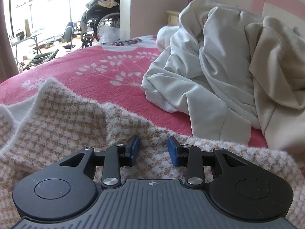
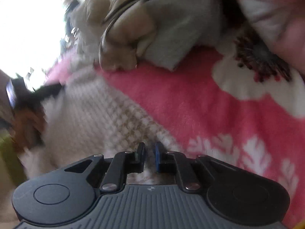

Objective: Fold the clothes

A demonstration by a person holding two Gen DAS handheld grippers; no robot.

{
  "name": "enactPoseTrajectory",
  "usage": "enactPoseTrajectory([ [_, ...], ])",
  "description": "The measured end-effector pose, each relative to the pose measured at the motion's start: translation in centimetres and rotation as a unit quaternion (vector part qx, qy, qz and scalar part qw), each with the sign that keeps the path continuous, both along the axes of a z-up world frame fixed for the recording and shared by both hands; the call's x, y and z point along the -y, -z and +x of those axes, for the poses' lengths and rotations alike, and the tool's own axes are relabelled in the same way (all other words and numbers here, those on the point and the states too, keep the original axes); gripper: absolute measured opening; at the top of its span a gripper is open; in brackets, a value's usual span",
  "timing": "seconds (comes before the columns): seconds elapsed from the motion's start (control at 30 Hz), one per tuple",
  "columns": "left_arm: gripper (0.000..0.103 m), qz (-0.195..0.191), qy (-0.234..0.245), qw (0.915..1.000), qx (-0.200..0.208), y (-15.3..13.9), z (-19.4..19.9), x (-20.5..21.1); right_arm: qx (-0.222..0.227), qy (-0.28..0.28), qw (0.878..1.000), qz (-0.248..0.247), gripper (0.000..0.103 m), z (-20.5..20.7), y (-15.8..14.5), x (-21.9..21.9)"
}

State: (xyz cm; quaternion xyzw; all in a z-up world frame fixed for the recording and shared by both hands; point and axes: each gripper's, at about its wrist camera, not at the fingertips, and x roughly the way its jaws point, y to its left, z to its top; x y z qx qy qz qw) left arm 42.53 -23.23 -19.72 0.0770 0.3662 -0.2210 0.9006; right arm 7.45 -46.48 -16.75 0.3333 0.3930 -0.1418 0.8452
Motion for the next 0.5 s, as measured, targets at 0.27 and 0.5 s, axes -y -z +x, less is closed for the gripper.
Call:
enactPoseTrajectory([
  [0.27, 0.035, 0.030, 0.002, 0.9992, 0.025, -4.6, -2.9, -0.7, -0.045, -0.016, 0.999, 0.015, 0.013, -3.5, 0.1, -2.6],
  [0.5, 0.036, 0.040, 0.176, 0.9835, 0.004, -7.9, -16.5, -1.3, -0.029, -0.048, 0.997, -0.049, 0.020, -5.9, -4.2, -4.8],
])
